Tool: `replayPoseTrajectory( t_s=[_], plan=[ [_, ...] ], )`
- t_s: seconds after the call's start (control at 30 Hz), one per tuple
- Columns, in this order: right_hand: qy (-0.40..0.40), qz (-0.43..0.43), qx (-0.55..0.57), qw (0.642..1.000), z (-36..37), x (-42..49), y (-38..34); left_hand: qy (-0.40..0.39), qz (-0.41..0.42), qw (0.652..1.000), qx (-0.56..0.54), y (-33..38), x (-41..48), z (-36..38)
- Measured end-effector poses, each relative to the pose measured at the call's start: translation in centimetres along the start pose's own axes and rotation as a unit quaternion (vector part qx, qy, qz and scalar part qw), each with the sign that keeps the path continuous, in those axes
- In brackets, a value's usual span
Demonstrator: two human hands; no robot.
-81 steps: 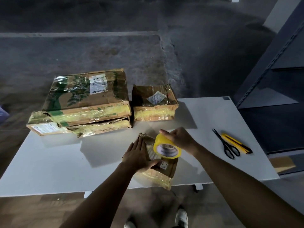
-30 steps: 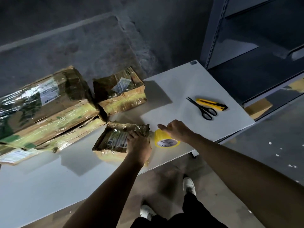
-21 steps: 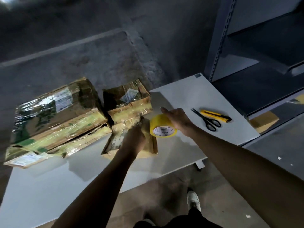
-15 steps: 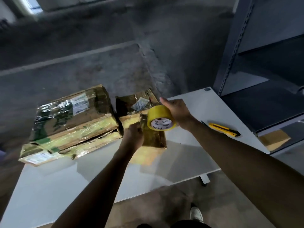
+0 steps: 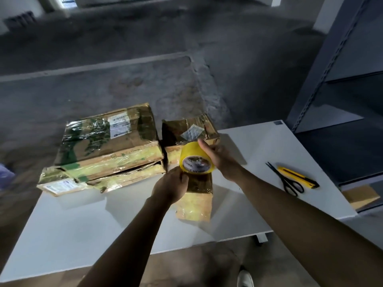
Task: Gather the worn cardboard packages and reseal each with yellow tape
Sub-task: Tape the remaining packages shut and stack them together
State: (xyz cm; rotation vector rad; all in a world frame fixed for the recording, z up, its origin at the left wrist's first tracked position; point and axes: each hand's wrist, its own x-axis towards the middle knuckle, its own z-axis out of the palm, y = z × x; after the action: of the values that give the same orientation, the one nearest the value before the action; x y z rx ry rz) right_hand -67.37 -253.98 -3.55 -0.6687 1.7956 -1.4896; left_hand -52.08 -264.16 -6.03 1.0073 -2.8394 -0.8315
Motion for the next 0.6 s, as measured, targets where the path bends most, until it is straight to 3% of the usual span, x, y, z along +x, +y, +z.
replayPoseTrajectory(
  t_s=[0.1,0.27,0.43,0.53,0.6],
  plan=[
    [0.011,-0.019,-0.023,0.999,0.5,0.5,-1.2,-0.013,0.009,0.999,0.031,-0.2,0.1,0.2],
    [0.089,-0.05,-0.193,0.976,-1.3,1.2,-4.2,-0.037,0.002,0.994,0.103,-0.2,0.6,0.3],
    [0.094,-0.048,-0.234,0.967,-2.7,1.1,-4.1,-0.069,-0.004,0.978,0.194,0.2,1.0,-0.3],
    [0.086,-0.033,-0.188,0.978,-2.7,0.8,-3.1,-0.022,0.112,0.954,0.278,0.6,1.4,-0.5],
    [0.075,-0.017,-0.138,0.987,-3.0,0.8,-2.0,-0.018,0.183,0.947,0.263,0.5,1.4,-0.3]
  ],
)
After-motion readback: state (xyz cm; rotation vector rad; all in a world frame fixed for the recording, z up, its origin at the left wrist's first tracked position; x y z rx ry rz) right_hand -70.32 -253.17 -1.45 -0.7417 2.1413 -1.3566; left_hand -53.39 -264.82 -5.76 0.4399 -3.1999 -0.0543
